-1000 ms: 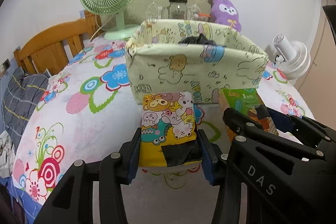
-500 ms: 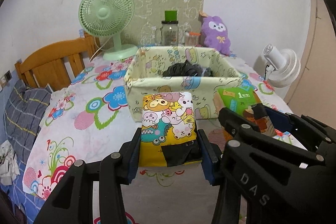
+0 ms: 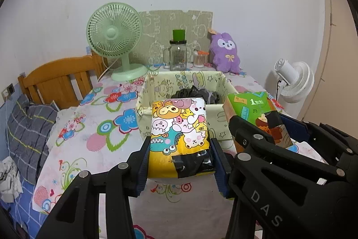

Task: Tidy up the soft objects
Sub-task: 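Grasp and lift the yellow cartoon box with the left gripper while the right grasps the green box, then carry both boxes over the basket and lower them inside, opening both grippers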

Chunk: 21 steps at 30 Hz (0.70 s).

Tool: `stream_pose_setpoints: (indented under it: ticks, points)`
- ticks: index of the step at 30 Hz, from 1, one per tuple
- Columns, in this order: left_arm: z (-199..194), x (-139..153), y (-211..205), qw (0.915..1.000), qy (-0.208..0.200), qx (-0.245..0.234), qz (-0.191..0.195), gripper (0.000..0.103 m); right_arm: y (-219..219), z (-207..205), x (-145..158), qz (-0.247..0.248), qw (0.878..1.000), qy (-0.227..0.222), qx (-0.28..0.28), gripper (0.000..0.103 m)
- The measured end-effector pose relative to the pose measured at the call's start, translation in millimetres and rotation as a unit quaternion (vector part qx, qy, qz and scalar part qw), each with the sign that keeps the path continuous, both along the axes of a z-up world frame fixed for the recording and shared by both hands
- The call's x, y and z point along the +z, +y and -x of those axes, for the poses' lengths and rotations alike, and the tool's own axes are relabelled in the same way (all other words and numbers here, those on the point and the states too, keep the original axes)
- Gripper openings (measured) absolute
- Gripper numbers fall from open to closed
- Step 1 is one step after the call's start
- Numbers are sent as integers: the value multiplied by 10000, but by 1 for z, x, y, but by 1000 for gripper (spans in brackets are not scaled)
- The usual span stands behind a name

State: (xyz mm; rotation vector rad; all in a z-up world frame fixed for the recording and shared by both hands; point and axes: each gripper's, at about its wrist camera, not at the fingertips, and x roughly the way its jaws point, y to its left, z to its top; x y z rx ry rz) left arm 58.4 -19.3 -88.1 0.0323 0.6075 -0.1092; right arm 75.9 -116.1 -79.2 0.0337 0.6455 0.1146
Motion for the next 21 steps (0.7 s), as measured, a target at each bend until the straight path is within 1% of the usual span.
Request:
stream_pose_setpoints:
  ticks: [6, 11, 21]
  points:
    - [0, 11, -1, 9999, -111, -12, -39, 51, -1, 4, 12, -59, 9999, -124, -6, 53]
    - [-2, 18, 0, 9998, -198, -8, 1, 51, 0, 5, 21, -30, 9997, -247, 24, 53]
    - [-14, 32, 1, 9994, -354, 9, 55, 51, -2, -6, 35, -75, 9992, -394, 63, 53]
